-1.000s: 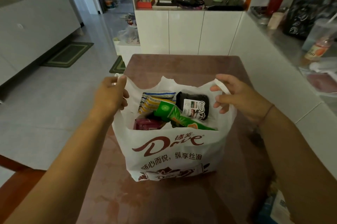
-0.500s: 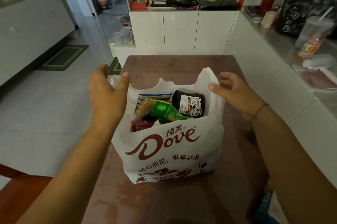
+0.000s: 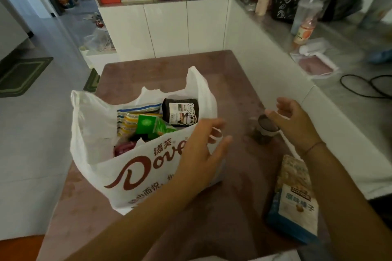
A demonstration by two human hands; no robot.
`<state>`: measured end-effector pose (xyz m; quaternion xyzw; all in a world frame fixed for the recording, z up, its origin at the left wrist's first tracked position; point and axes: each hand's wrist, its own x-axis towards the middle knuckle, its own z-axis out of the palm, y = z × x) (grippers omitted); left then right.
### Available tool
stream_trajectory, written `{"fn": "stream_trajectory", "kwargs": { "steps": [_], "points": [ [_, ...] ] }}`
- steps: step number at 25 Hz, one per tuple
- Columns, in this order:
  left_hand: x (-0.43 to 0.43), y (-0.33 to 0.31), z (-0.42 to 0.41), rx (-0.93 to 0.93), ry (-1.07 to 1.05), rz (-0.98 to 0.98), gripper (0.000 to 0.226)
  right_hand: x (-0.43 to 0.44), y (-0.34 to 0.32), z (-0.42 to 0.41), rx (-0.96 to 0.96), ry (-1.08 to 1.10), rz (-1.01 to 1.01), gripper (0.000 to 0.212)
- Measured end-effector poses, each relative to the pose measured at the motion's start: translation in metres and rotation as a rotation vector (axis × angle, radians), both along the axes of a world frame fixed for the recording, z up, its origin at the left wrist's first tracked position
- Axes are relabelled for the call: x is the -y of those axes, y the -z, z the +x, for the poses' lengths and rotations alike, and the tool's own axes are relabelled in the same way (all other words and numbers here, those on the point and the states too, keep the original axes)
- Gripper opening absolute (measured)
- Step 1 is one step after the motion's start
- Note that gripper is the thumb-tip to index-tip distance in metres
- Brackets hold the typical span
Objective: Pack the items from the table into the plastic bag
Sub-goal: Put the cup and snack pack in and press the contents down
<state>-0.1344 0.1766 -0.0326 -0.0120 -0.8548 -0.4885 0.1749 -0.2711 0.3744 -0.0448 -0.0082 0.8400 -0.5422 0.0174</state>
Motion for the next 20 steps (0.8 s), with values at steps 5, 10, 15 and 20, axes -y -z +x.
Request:
{"fn": "stream_trajectory", "kwargs": {
  "steps": [5,10,15,20],
  "points": [
    [-0.061,0.088,-0.021,0.548,0.246,0.299,0.044,-0.062,0.067,0.041,0.214,0.121,0.221,0.075],
    [-0.111,0.168,-0.041,1.020,0.232,0.367,0.066,-0.108,0.117,0.074,0.428,0.405,0.228,0.082],
    [-0.151,0.193,-0.045,1.233,0.331,0.723,0.052,-0.121,0.157,0.094,0.628,0.479,-0.068,0.057],
    [-0.165,0.181,-0.040,1.151,0.344,0.632,0.040,-0.118,0.157,0.098,0.617,0.501,-0.486,0.046]
  ]
}}
